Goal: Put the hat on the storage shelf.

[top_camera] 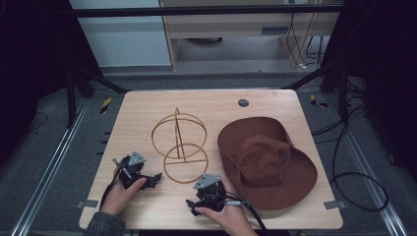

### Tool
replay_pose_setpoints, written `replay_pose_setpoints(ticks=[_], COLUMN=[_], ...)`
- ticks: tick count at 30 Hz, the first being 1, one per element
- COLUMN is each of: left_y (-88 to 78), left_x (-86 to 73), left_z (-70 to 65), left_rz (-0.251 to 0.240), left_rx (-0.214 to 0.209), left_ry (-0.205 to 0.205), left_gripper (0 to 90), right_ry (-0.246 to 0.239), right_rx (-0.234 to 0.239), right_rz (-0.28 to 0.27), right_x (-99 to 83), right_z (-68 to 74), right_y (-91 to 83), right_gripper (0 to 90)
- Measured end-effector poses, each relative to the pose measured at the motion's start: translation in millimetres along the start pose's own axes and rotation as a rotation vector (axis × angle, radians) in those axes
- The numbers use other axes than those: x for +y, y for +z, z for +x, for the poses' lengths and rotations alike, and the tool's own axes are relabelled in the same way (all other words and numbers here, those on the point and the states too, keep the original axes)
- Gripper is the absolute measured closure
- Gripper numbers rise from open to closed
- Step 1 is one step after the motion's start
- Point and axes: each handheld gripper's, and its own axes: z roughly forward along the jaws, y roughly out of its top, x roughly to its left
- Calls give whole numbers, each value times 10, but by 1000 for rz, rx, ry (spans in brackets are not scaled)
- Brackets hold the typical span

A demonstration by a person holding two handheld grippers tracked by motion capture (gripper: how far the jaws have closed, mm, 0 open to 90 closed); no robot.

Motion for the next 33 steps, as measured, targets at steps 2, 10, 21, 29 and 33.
replay_pose_setpoints(ticks=[2,10,21,29,33], left_y=[0,-5,-15,-16,-18], left_x=[0,-5,-14,-16,-17], left_z=[0,-6,-13,-14,-16], left_rz=[0,0,-1,-1,-1], left_rx=[0,-2,2,3,3], left_ry=[0,-3,-2,-2,-2], left_gripper=[0,0,0,0,0], right_ry=[-2,1,-63,-69,-50], right_rx=[1,4,41,-24,-56], right_rz=[-1,3,2,62,78], right_x=[-1,-2,238,462,498], right_z=[-3,-2,19,-334,-600], right_y=[0,-6,-522,-977,-1201], right_gripper=[118,125,164,88,79])
